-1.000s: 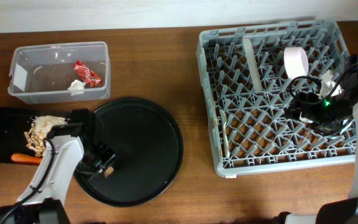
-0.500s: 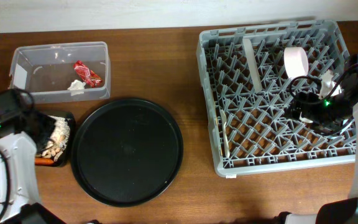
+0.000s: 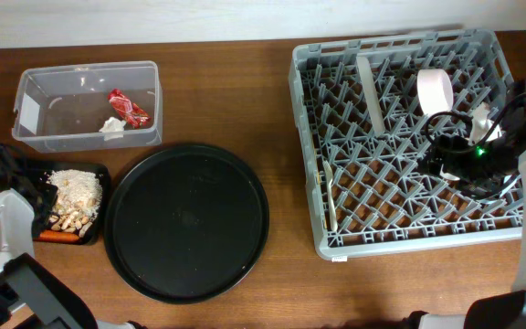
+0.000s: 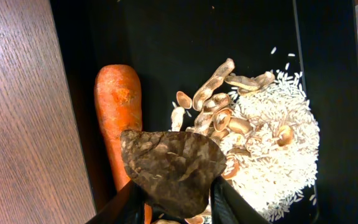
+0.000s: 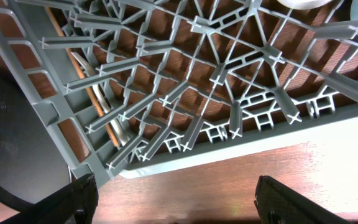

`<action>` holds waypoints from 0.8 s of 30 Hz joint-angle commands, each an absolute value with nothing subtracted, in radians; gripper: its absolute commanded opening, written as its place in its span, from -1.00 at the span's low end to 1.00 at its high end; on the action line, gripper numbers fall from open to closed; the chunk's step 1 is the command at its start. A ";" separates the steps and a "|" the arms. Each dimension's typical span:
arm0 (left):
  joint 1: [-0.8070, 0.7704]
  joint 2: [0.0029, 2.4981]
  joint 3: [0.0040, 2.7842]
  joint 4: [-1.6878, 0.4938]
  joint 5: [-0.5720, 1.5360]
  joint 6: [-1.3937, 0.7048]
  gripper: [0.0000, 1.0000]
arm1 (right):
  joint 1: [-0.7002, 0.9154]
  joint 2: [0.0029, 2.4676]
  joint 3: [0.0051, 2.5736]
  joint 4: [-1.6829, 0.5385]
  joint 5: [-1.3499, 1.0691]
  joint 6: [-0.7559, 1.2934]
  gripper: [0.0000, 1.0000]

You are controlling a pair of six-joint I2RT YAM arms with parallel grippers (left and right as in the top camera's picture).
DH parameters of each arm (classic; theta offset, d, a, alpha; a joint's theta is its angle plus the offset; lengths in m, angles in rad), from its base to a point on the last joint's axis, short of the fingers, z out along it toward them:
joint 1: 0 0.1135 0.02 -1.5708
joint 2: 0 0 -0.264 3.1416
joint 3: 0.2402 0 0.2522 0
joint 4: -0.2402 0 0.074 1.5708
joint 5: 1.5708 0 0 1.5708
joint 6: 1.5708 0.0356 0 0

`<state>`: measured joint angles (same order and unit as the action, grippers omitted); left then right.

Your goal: Sort waste into correct bins and load items into the dishwasher rack

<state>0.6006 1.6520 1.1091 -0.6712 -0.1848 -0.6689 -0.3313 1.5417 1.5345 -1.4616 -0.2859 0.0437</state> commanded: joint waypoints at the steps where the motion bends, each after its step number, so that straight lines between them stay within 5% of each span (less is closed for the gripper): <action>1: 0.605 1.660 1.124 -0.666 -0.200 -0.657 -0.13 | -0.334 1.542 1.530 -1.462 -0.276 0.033 0.68; 5: 0.605 1.660 1.124 -0.667 -0.200 -0.657 0.08 | -0.334 1.542 1.530 -1.462 -0.276 0.033 0.69; 16: 0.574 1.660 1.153 -0.667 -0.003 -0.610 0.08 | -0.334 1.542 1.530 -1.461 -0.276 0.033 0.70; 24: 0.205 1.645 1.277 -0.675 0.104 -0.316 0.43 | -0.334 1.544 1.530 -1.462 -0.278 0.033 0.78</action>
